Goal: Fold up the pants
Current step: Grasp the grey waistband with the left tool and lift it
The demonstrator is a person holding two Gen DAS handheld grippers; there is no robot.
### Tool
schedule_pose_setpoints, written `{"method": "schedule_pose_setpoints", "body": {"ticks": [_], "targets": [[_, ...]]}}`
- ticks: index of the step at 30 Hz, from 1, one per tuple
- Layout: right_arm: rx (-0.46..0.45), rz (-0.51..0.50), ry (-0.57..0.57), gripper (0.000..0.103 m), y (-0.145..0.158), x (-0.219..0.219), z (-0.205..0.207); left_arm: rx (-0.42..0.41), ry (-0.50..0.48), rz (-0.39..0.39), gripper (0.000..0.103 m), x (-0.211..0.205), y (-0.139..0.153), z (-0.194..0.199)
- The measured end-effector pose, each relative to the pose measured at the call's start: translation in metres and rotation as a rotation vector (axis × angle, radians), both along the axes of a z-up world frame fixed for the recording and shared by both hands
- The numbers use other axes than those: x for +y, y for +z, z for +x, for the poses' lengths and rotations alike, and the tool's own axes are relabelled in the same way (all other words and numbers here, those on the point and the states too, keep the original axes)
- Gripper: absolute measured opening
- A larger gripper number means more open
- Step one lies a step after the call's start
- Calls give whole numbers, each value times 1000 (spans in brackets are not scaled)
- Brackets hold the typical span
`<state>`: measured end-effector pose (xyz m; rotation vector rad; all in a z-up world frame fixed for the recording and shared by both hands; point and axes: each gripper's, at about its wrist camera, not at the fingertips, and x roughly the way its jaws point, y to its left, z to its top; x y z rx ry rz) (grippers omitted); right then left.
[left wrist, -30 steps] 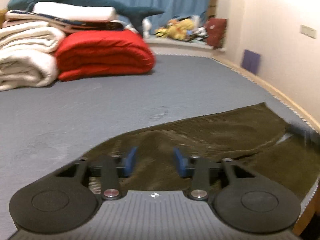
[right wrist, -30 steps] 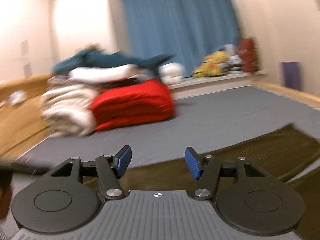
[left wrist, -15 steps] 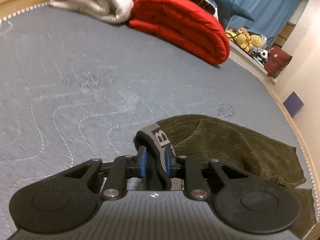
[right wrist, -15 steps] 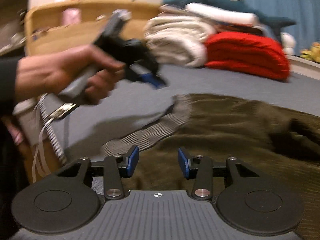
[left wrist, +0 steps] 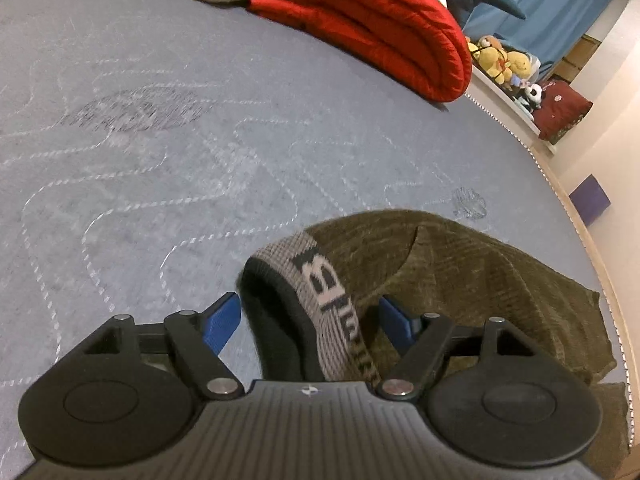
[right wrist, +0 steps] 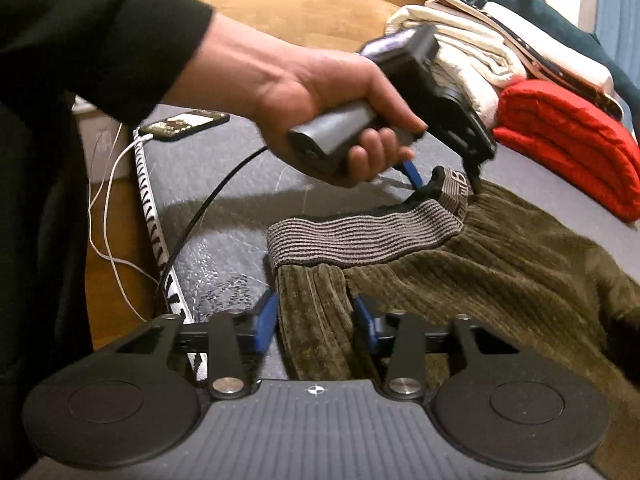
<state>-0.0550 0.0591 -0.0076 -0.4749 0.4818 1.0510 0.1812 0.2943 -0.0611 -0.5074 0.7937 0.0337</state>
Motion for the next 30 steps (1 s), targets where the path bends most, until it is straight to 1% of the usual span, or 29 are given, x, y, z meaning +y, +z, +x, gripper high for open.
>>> {"method": "schedule_pose_setpoints", "body": {"ticks": [2, 3, 4, 5, 6, 8, 9, 11, 14, 15, 17, 19, 20, 21, 22, 23, 24, 25, 26, 27, 30], "targets": [[7, -14, 15, 32, -1, 2, 0, -4, 7, 4, 80, -1, -1, 6], [6, -16, 18, 26, -1, 3, 0, -6, 8, 6, 79, -1, -1, 7], [4, -16, 22, 22, -1, 3, -1, -7, 11, 17, 75, -1, -1, 9], [2, -13, 27, 16, 1, 2, -1, -4, 18, 36, 59, -1, 0, 10], [2, -10, 28, 13, 0, 4, 0, 3, 18, 51, 49, 0, 0, 11], [8, 10, 32, 11, 3, 3, 0, -1, 9, 33, 40, 5, 4, 12], [3, 18, 35, 11, 4, 3, 0, -15, 4, 42, 38, 6, 8, 11], [-13, 42, 41, 10, 8, 3, -3, -58, -3, 82, 37, 6, 22, 5], [-57, 85, 68, 10, 19, 6, -10, -95, 26, 84, 36, 17, 38, -6], [-56, 96, 77, 10, 21, 8, -10, -96, 26, 97, 37, 18, 39, -7], [-49, 99, 94, 10, 21, 10, -9, -66, 24, 123, 38, 15, 32, -7], [-43, 59, 102, 10, 13, 14, -9, -29, 31, 123, 42, 12, 26, -5], [-21, 21, 111, 10, 7, 17, -8, -27, 39, 130, 46, 10, 26, -5], [-21, -4, 111, 12, 3, 18, -8, -26, 50, 150, 53, 7, 29, -5], [-30, -13, 102, 13, 2, 17, -9, -28, 53, 176, 53, 2, 35, -6], [-23, -10, 85, 16, 5, 16, -8, -38, 49, 205, 57, -3, 41, -8], [-1, 7, 63, 18, 10, 13, -6, -55, 42, 243, 60, -10, 49, -11], [20, 37, 47, 21, 17, 9, -4, -85, 44, 293, 62, -19, 58, -16], [35, 68, 32, 29, 24, 3, -2, -116, 41, 332, 65, -26, 65, -24], [42, 95, 11, 35, 31, -3, -1, -140, 25, 349, 65, -32, 73, -29], [77, 149, -61, 38, 41, -22, 6, -192, -54, 341, 64, -47, 87, -43]]}}
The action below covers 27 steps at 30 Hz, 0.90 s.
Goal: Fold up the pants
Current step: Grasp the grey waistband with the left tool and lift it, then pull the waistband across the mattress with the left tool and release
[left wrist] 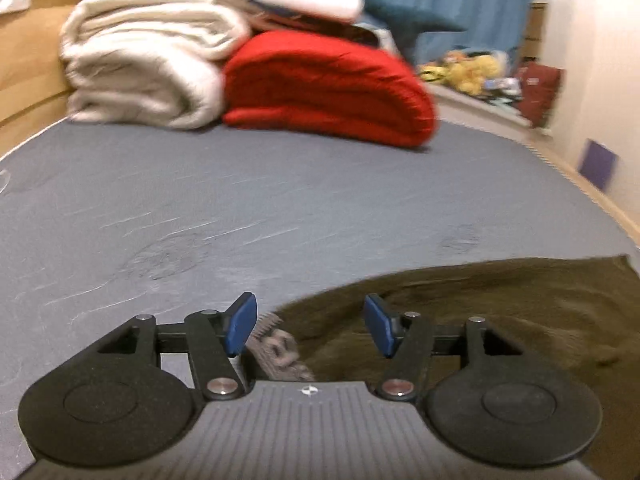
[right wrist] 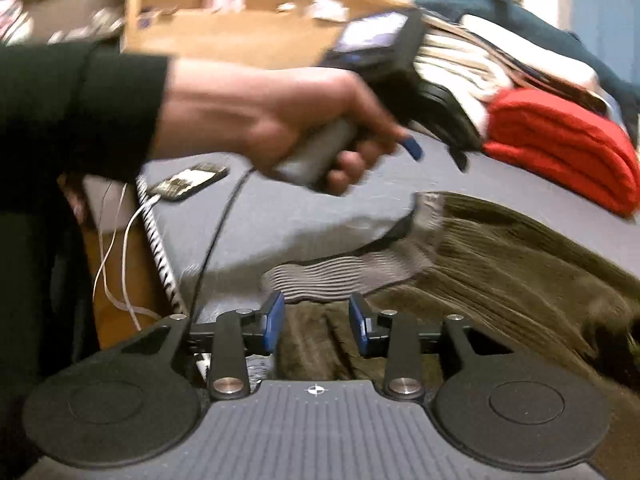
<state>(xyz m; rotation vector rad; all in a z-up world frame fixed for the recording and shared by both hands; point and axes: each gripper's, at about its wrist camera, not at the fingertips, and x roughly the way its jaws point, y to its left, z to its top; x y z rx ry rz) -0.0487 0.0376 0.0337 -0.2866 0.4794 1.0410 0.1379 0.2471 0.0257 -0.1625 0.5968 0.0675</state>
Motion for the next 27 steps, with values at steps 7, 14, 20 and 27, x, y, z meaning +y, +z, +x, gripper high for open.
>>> {"method": "schedule_pose_setpoints", "body": {"ticks": [7, 14, 20, 27], "targets": [[181, -91, -202, 39, -27, -35, 28, 381, -277, 180, 22, -41, -59, 0], [100, -98, -288, 45, -21, -62, 17, 347, -295, 105, 24, -47, -46, -17], [175, -114, -343, 48, -17, -88, 23, 382, -135, 178, 30, -64, -17, -22], [99, 166, -491, 62, 75, -176, 48, 180, -55, 31, 66, -98, 49, -65]]}}
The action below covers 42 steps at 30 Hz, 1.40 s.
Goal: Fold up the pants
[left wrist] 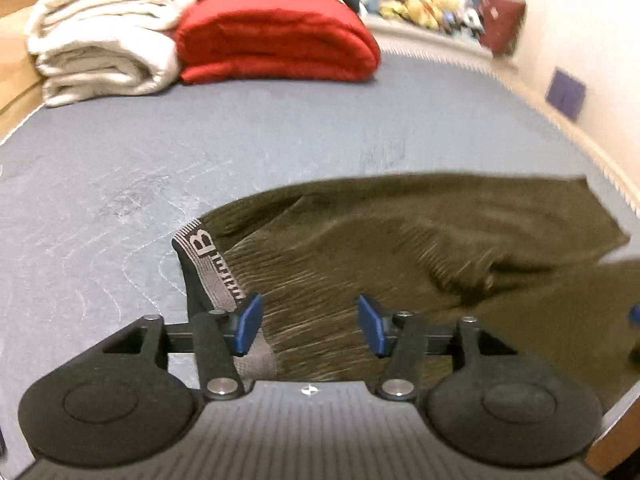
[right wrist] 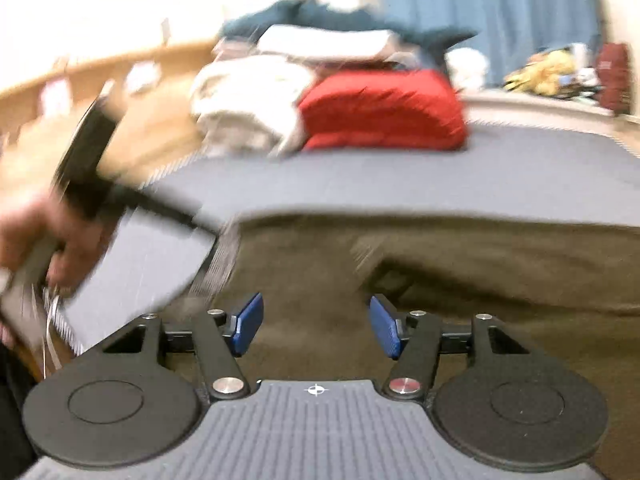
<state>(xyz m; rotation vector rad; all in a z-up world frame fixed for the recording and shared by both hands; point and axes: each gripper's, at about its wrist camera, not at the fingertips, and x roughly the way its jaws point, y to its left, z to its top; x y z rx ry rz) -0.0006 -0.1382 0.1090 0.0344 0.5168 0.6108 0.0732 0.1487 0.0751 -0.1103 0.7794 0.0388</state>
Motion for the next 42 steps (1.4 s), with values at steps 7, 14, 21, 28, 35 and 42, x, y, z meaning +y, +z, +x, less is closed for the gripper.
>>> {"method": "schedule_pose_setpoints", "body": {"ticks": [7, 14, 21, 28, 35, 42], "targets": [[-138, 60, -143, 74, 53, -89, 25, 24, -46, 43, 74, -54, -33, 0], [-44, 20, -370, 74, -9, -143, 59, 8, -100, 95, 59, -71, -45, 9], [73, 125, -456, 72, -31, -171, 77, 66, -167, 104, 33, -78, -64, 27], [98, 127, -433, 72, -40, -171, 81, 87, -158, 108, 33, -81, -70, 36], [77, 130, -413, 74, -32, -162, 80, 92, -160, 113, 33, -84, -71, 39], [80, 128, -413, 74, -31, -154, 83, 65, -131, 87, 14, -69, -63, 55]]}}
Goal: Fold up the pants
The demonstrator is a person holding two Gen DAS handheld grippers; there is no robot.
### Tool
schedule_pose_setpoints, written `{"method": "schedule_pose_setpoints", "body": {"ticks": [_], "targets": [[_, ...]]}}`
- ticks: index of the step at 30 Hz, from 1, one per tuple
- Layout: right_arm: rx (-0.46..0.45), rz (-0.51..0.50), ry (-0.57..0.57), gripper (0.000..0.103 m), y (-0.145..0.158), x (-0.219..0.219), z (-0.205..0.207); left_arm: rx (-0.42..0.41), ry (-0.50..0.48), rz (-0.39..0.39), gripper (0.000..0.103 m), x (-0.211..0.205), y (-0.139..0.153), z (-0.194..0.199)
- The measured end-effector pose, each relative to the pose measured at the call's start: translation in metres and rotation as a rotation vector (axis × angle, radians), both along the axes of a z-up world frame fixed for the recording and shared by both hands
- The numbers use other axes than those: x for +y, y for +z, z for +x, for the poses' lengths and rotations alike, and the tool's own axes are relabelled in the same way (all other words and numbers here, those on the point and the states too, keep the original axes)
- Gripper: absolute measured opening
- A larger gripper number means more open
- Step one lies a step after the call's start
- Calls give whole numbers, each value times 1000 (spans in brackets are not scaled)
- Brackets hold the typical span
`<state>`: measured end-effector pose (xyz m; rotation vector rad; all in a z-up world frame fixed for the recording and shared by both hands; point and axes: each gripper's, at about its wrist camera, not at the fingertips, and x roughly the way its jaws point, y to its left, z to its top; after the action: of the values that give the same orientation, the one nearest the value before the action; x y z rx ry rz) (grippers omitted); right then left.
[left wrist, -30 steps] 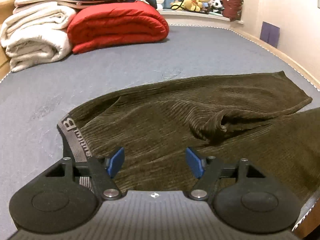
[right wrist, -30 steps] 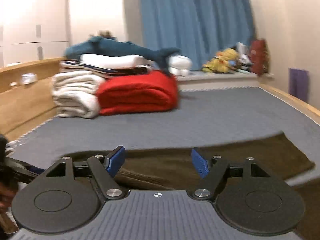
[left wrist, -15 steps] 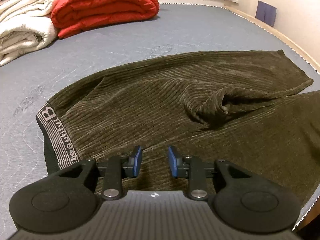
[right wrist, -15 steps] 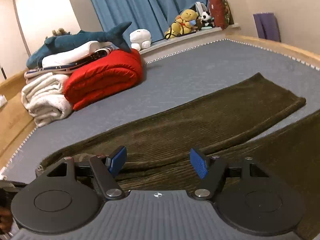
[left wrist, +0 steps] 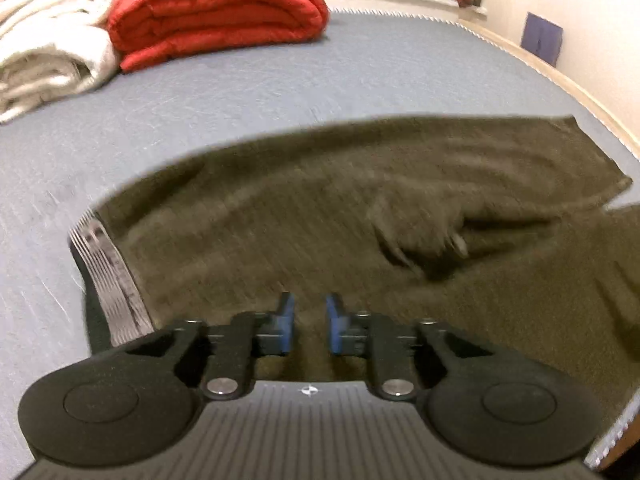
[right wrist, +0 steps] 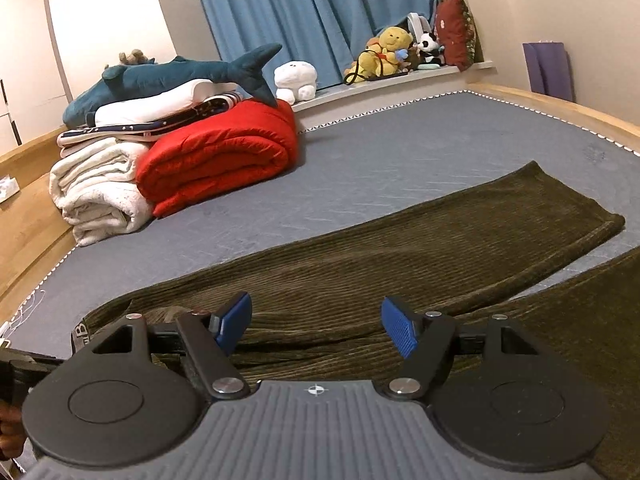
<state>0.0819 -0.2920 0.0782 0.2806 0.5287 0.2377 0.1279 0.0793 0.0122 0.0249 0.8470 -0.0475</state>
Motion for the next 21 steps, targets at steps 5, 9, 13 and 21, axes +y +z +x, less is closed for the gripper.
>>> {"method": "schedule_pose_setpoints", "body": {"ticks": [5, 9, 13, 21], "targets": [[-21, 25, 19, 74, 8, -1, -2, -47, 42, -1, 3, 40, 11, 52], [-58, -22, 44, 74, 15, 0, -6, -94, 11, 48, 9, 65, 5, 100], [-101, -104, 70, 74, 21, 2, -10, -103, -57, 129, 53, 78, -11, 144], [-90, -164, 70, 74, 20, -14, -9, 10, -204, 201, 54, 76, -47, 198]]}}
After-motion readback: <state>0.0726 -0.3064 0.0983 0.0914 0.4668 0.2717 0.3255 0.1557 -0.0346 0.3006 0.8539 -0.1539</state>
